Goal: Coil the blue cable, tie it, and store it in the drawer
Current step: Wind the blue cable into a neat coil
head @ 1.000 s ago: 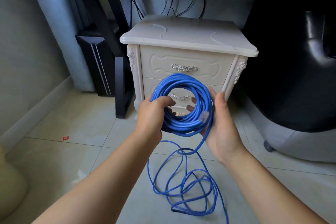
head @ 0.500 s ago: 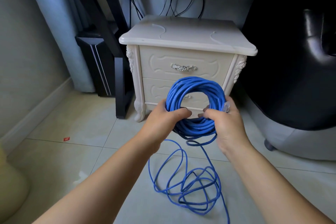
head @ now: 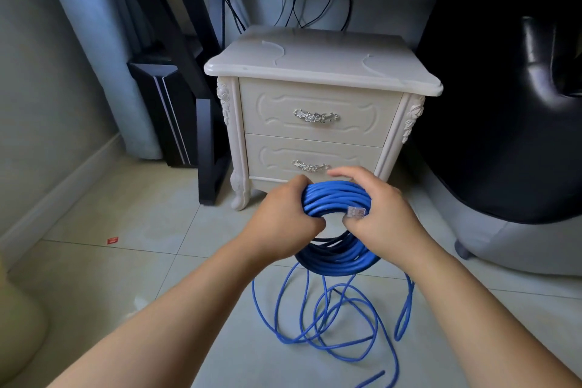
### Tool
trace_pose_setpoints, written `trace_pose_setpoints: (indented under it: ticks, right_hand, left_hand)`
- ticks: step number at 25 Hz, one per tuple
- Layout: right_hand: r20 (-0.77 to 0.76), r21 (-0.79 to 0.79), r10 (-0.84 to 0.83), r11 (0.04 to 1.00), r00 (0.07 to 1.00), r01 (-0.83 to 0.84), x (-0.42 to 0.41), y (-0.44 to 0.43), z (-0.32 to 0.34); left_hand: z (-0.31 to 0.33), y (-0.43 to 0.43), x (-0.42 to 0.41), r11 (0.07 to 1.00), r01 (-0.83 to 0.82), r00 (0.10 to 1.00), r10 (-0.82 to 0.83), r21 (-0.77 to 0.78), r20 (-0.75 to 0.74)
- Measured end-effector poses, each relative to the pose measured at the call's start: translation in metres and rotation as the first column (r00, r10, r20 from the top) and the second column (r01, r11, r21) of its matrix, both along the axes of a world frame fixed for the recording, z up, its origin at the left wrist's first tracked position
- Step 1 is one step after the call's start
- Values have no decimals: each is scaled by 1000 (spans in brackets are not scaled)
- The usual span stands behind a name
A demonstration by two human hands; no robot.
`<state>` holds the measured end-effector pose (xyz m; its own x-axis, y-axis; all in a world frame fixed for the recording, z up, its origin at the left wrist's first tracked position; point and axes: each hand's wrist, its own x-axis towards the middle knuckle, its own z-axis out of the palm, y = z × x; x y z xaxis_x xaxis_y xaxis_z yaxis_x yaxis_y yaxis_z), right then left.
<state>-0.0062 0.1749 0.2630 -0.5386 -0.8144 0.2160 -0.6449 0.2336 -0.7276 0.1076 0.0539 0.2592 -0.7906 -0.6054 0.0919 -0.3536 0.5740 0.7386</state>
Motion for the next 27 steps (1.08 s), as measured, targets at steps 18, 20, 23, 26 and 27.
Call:
trace_pose_setpoints:
  ticks: [18,20,23,26,27]
  right_hand:
    - [727,-154,-139,921,672,357,25,-19,-7]
    - [675,-153,-196,906,712,395,23,-17,-4]
    - [594,-139,-279,889,755,437,16,-14,-1]
    - [755,-127,-135,930,641,344,19,-15,-1]
    - [797,-128,-101,936,596,329,19,-16,-3]
  left_hand:
    - [3,7,-12,534,-171,775,592,828,-222]
    - [5,7,-11,601,-185,785,567,777,-251]
    - [9,7,-11,665,-197,779,552,720,-297]
    - [3,9,-11,593,-123,763,569,796,-306]
    - [0,10,-11,565,-94,762,571,820,-306]
